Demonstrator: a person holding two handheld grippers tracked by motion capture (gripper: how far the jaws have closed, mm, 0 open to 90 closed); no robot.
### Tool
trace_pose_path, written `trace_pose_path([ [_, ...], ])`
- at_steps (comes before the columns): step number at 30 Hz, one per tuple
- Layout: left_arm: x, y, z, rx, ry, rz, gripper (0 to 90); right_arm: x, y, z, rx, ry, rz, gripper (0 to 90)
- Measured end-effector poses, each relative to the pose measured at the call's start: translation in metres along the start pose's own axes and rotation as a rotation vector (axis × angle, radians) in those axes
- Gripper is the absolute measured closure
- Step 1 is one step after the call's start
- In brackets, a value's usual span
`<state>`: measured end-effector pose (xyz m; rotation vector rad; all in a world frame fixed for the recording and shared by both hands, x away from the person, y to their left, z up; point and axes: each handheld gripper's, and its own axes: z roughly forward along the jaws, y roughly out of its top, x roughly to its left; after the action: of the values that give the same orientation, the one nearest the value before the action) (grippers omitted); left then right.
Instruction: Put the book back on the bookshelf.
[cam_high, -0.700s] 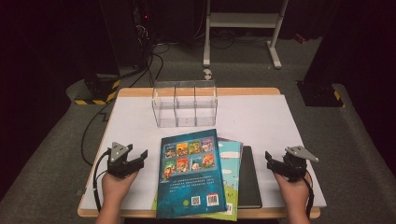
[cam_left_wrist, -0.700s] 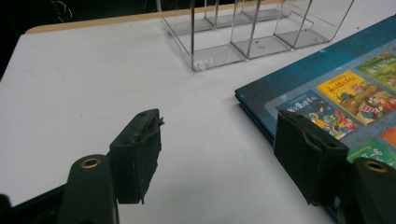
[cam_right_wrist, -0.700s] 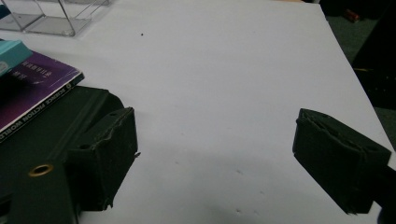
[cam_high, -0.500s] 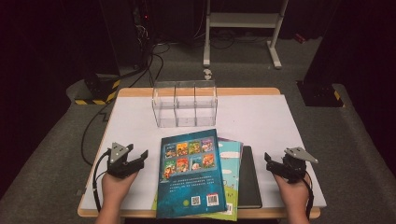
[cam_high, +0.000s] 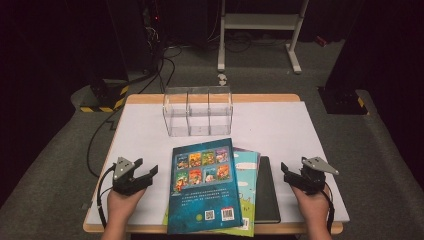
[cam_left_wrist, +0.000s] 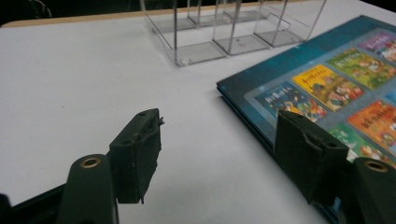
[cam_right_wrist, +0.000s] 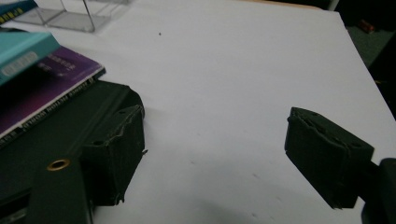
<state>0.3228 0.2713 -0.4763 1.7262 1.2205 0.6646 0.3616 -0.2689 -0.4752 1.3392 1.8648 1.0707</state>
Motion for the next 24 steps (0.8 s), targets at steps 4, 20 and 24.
trace_pose_path([
  [4, -0.004, -0.005, 0.003, 0.033, -0.021, 0.017, 31.2, 0.003, 0.001, 0.001, -0.038, 0.026, -0.002, 19.9],
  [20, -0.043, -0.009, 0.016, 0.132, -0.129, 0.0, 25.3, 0.043, 0.021, -0.007, -0.066, 0.159, -0.074, 19.9],
  [24, -0.052, -0.014, 0.017, 0.16, -0.139, 0.014, 25.0, 0.051, 0.023, -0.008, -0.064, 0.188, -0.085, 19.7],
])
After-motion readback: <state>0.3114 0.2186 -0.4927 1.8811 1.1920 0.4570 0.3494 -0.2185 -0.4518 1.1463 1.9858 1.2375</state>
